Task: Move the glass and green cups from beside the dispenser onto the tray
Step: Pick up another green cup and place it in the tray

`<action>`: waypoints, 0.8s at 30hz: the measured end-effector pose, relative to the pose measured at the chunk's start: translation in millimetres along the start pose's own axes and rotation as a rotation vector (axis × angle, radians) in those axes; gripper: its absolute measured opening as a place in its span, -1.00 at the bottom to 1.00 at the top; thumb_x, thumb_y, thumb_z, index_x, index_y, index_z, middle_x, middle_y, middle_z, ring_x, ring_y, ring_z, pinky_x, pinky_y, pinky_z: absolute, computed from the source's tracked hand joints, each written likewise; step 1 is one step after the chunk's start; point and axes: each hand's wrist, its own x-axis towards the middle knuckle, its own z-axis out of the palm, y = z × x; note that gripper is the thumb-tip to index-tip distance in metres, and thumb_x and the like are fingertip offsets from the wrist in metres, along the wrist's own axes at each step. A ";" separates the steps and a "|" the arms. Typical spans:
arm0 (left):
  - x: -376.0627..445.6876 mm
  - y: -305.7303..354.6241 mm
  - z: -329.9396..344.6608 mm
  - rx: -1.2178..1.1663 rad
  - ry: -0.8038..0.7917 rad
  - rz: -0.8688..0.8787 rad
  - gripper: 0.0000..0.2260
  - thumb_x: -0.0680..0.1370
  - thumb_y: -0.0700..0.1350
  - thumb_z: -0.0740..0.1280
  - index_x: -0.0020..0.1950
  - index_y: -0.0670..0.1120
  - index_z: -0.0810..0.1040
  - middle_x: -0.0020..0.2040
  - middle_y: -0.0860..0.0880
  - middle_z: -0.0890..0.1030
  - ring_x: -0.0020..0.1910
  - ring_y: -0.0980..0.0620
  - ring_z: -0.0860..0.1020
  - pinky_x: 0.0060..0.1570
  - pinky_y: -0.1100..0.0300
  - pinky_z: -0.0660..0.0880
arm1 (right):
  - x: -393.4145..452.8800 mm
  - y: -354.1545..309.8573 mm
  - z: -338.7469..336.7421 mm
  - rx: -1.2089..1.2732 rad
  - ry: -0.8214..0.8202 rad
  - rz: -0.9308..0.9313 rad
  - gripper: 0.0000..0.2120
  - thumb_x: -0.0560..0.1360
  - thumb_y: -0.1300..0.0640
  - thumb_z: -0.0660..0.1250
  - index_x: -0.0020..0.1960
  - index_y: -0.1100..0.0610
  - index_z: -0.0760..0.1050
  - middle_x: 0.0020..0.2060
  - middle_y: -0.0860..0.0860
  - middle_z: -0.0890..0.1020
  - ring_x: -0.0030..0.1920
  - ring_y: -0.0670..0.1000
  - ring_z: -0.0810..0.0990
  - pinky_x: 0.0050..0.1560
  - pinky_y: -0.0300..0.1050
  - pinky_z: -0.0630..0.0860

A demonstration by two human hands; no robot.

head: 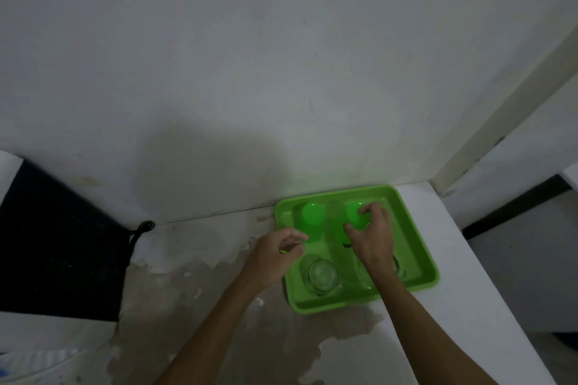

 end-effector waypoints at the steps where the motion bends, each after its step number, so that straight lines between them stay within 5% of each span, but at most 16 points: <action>1: -1.0 -4.1 -1.0 -0.003 0.002 -0.008 -0.83 0.53 -0.15 0.43 0.00 0.12 0.66 -0.06 0.05 0.73 -0.11 0.16 0.67 -0.08 0.36 0.53 | 1.4 2.5 4.4 -0.011 -0.016 -0.004 -0.62 0.30 0.19 0.57 -0.01 0.11 0.44 0.04 0.10 0.53 -0.10 0.01 0.44 -0.11 -0.11 0.40; 9: -8.2 -23.2 -5.8 0.011 -0.008 -0.044 -0.86 0.54 -0.21 0.41 0.05 -0.02 0.67 -0.05 -0.04 0.73 -0.21 0.33 0.61 -0.17 0.50 0.47 | 13.9 17.6 25.0 -0.038 -0.037 0.014 -0.60 0.29 0.23 0.59 -0.02 0.12 0.43 0.06 0.12 0.54 -0.09 0.01 0.45 -0.06 -0.15 0.41; 19: -25.6 -32.3 -20.7 -0.018 0.028 -0.081 -0.79 0.45 -0.01 0.38 -0.09 0.35 0.62 -0.05 0.08 0.73 -0.11 0.21 0.66 -0.13 0.43 0.51 | 22.0 18.1 36.5 -0.073 -0.064 -0.022 -0.70 0.33 0.28 0.55 -0.13 0.14 0.43 0.00 0.12 0.56 -0.01 0.16 0.55 -0.03 -0.12 0.38; 24: -37.6 -39.8 -28.4 -0.029 0.043 -0.106 -0.81 0.45 0.01 0.36 -0.09 0.34 0.63 -0.06 0.12 0.73 -0.09 0.22 0.66 -0.12 0.43 0.50 | 14.6 10.3 33.6 -0.186 -0.024 -0.009 -0.82 0.41 0.16 0.50 -0.04 0.11 0.55 0.33 0.17 0.46 0.22 0.22 0.53 0.03 -0.03 0.51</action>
